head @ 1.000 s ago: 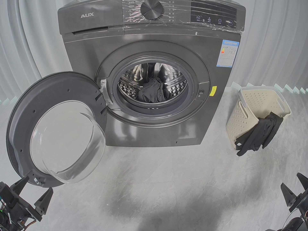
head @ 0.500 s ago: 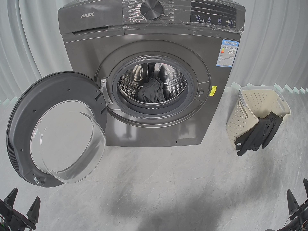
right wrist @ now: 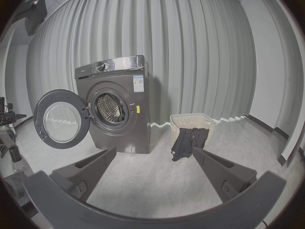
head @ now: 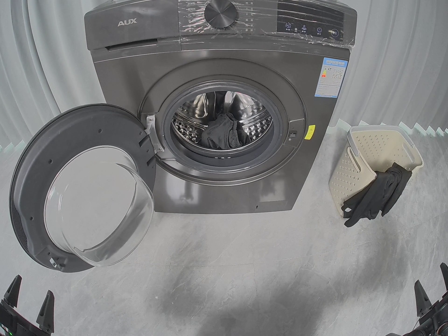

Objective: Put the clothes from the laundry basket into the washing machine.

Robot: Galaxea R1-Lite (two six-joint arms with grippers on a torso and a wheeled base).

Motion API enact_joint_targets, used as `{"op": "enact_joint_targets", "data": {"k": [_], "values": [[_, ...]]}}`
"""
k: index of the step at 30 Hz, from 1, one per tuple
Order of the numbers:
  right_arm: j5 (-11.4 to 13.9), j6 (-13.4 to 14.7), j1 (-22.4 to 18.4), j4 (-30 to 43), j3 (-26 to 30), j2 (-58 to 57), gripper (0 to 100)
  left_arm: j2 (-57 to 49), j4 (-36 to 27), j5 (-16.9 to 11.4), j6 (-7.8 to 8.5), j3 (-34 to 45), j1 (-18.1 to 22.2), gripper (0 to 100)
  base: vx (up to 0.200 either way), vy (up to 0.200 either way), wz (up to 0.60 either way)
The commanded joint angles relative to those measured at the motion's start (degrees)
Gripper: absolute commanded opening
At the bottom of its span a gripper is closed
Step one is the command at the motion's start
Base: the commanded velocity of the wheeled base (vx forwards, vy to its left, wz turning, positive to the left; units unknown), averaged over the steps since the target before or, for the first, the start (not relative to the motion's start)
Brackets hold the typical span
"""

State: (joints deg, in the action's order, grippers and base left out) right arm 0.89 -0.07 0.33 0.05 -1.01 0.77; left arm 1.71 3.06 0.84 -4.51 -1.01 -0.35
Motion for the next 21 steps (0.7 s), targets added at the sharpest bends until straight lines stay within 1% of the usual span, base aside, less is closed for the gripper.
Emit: {"op": "enact_joint_targets", "data": {"k": [1,3,4,6,7,8,9,13,14,15,16,18,19,20,21], "values": [[0.25,-0.28,-0.15,0.04,0.92,-0.59,100,-1.62,-0.07,-0.75,0.12,0.75,0.35,100,0.000,-0.200,0.00],[0.25,-0.28,-0.07,0.04,0.92,-0.59,100,-1.62,-0.51,-1.63,0.91,0.57,0.27,100,0.000,-0.200,0.00],[0.25,-0.28,-0.07,0.04,0.92,-0.59,100,-1.62,-0.77,-1.28,1.26,0.57,0.35,100,0.000,-0.200,0.00],[0.25,-0.28,-0.07,0.04,0.92,-0.68,100,-1.62,-1.83,1.09,2.14,0.31,0.44,100,0.000,-0.200,0.00],[0.25,-0.28,-0.07,0.04,0.92,-0.68,100,-1.62,-2.44,2.41,2.23,-0.04,0.35,100,0.000,-0.200,0.00],[0.25,-0.28,-0.07,0.04,0.92,-0.68,100,-1.71,-3.32,4.43,2.23,-0.48,0.27,100,0.000,-0.200,0.00],[0.25,-0.28,-0.07,0.04,0.92,-0.68,100,-1.71,-3.59,5.49,2.31,-0.57,0.27,100,0.000,-0.200,0.00],[0.16,-0.19,-0.07,0.04,0.92,-0.68,100,-1.71,-3.94,6.37,2.58,-0.57,0.44,100,0.000,-0.200,0.00],[-0.01,-0.10,-0.07,0.04,0.92,-0.68,100,-1.71,-4.20,6.81,3.81,-0.75,0.35,100,0.000,0.000,0.00],[-0.01,-0.10,-0.07,0.04,0.92,-0.68,100,-1.71,-4.20,6.89,4.51,-0.75,0.35,100,0.000,0.000,0.00],[-0.01,-0.10,-0.07,0.04,0.92,-0.68,100,-1.71,-4.20,6.28,4.69,-0.75,0.35,100,0.000,0.000,0.00],[-0.01,-0.19,-0.07,0.04,0.92,-0.68,100,-1.71,-4.20,4.52,4.42,-0.75,0.27,100,0.000,0.000,0.00],[0.08,-0.19,-0.07,0.04,0.92,-0.68,100,-1.62,-4.38,-1.02,3.90,-1.01,0.09,100,0.000,0.000,0.00],[0.08,-0.19,-0.07,0.04,0.92,-0.68,100,-1.62,-4.38,-4.09,2.93,-1.27,0.09,100,0.000,0.000,0.00],[0.08,-0.19,-0.07,0.04,0.92,-0.68,100,-1.71,-4.29,-6.29,2.23,-1.27,0.18,100,0.000,0.000,0.00]]}}
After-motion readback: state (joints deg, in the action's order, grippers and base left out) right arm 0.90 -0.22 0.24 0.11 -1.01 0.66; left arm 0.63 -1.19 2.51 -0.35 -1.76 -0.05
